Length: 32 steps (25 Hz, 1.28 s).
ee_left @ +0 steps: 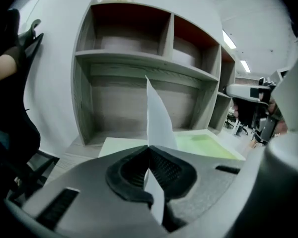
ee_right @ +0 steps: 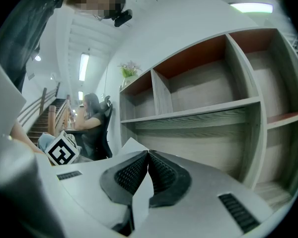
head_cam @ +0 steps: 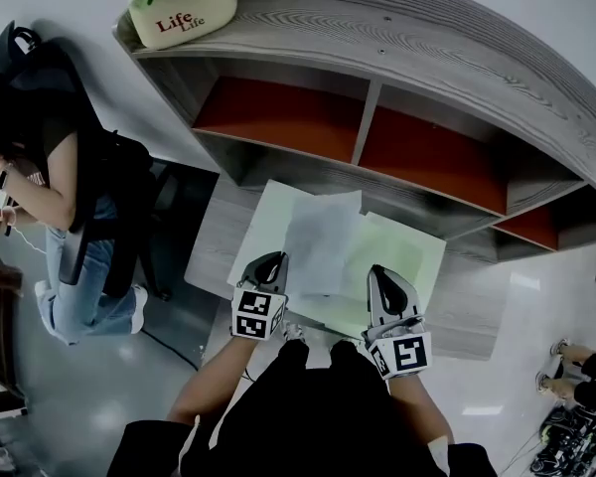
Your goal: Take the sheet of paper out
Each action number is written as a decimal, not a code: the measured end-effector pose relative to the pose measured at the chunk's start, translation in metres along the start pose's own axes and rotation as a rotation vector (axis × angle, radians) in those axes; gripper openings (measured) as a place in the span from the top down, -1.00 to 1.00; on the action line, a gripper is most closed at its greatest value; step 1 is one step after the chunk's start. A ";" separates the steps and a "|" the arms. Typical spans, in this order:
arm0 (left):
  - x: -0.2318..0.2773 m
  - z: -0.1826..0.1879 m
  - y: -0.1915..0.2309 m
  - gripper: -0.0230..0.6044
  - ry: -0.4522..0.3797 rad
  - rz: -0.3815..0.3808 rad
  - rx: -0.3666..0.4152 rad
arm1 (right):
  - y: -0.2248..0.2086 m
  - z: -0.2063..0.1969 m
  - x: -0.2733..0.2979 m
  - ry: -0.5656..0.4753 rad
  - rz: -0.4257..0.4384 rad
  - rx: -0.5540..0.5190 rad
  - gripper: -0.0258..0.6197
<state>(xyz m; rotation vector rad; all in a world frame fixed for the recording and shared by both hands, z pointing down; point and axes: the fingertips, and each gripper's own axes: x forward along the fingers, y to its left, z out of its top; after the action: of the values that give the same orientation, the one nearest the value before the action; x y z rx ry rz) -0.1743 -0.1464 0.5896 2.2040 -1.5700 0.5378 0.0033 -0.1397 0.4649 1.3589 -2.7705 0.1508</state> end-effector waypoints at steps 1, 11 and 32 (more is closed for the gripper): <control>-0.006 0.004 -0.001 0.91 -0.024 0.000 -0.002 | 0.002 0.001 0.000 -0.003 0.000 -0.002 0.85; -0.070 0.061 -0.004 0.91 -0.246 0.013 0.072 | 0.012 0.020 0.002 -0.050 -0.018 -0.039 0.85; -0.131 0.164 -0.025 0.91 -0.489 -0.002 0.050 | -0.002 0.117 -0.023 -0.249 -0.066 -0.113 0.85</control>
<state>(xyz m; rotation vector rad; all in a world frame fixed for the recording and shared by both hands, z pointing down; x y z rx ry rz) -0.1758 -0.1173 0.3799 2.5039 -1.7950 0.0289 0.0188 -0.1356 0.3469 1.5325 -2.8713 -0.1884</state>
